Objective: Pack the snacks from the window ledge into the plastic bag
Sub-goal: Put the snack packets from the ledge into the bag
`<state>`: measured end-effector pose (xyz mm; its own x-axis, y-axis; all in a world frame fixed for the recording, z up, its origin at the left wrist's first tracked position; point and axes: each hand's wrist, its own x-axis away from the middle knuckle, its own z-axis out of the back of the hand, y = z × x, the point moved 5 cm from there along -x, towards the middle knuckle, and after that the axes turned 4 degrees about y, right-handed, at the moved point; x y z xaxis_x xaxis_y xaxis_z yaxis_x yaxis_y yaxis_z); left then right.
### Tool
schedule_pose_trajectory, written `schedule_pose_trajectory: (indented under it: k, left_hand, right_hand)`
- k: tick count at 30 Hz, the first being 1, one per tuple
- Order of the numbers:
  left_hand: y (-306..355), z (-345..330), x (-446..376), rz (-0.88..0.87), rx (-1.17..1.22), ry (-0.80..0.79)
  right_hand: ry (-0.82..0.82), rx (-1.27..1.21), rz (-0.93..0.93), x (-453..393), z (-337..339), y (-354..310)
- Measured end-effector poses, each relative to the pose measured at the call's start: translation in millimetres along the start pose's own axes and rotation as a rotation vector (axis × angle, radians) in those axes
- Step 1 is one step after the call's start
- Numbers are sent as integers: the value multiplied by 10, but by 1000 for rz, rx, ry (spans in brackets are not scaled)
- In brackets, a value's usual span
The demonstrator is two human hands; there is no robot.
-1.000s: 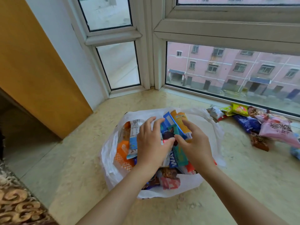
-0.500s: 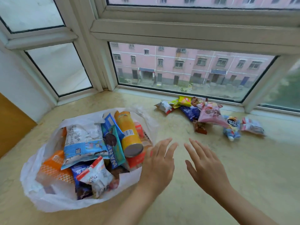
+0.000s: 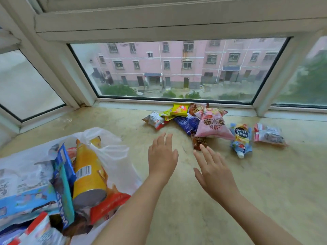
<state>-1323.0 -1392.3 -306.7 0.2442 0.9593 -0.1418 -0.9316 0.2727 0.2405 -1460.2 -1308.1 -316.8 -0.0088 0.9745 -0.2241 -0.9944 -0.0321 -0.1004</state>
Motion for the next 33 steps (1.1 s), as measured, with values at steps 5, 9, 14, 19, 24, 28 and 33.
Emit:
schedule_pose_trajectory:
  k: [5,9,14,19,24,28,33]
  left_hand:
    - [-238,-403,-599,-8,-62,-17]
    - [-331,-692,-1017,-21,-100,-96]
    - [-252,-916,-1423,-62,-159,-182]
    - [-63,-883,-1807,-173,-166,-78]
    - [97,-884,-2064,-357,-271,68]
    - [166,-1019,-2143,-554,-434,-11]
    - [43,-1070,-2125,-448,-392,-94]
  right_hand:
    - [-19,49,-27,-334,-522,71]
    - [22,98,-28,-557,-757,172]
    - [84,151,-61,-730,-938,241]
    - [114,122,-122,-922,-1051,278]
    - [145,93,-130,-1020,-1093,306]
    - [160,91,-136,-1069,-1098,334]
    - [165,64,-124,-1117,-1167,323]
